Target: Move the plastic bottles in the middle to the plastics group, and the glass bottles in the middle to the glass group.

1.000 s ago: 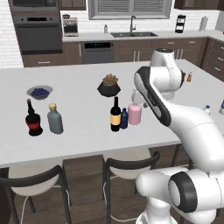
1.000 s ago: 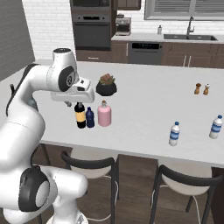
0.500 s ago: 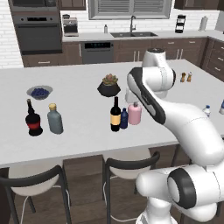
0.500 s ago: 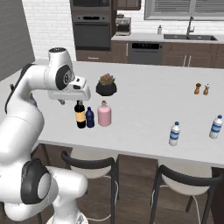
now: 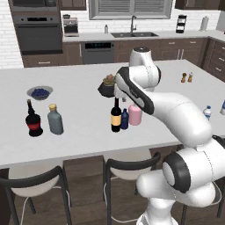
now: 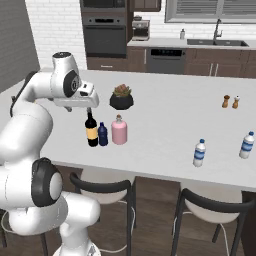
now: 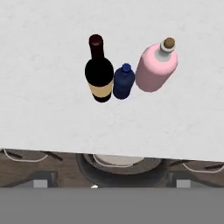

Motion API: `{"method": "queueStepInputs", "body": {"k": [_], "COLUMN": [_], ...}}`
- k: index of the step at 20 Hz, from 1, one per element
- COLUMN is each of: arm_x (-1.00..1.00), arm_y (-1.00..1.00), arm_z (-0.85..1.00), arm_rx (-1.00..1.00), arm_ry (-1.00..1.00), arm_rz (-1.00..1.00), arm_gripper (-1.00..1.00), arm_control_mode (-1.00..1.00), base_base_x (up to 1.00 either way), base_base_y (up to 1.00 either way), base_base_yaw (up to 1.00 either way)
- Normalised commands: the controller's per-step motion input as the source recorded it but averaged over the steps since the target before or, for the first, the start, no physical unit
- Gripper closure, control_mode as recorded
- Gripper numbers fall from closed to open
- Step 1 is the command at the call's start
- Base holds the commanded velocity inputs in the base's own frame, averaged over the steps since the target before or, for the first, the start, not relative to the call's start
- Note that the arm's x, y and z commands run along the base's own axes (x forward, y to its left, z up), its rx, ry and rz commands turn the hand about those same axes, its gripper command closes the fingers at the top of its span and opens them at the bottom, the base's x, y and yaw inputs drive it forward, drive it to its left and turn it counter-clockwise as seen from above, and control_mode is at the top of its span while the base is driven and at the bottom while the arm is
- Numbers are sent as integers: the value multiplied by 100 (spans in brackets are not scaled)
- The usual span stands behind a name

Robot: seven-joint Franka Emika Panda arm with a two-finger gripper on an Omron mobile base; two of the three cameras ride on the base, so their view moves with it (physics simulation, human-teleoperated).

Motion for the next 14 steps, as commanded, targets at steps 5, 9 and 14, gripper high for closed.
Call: {"method": "queueStepInputs", "body": {"k": [5, 9, 14], "arm_x": [55, 38, 11], "arm_y": [22, 24, 4], "arm_z": [0, -3, -3], "arm_rx": [0, 0, 0], "arm_ry": [-13, -12, -16], "arm_rz": [0, 0, 0], "arm_gripper": [-100, -100, -100], "arm_control_mode": [-100, -100, -100], "base_base_x": [0, 0, 0], "base_base_y": [0, 0, 0], "base_base_yaw": [0, 0, 0]}}
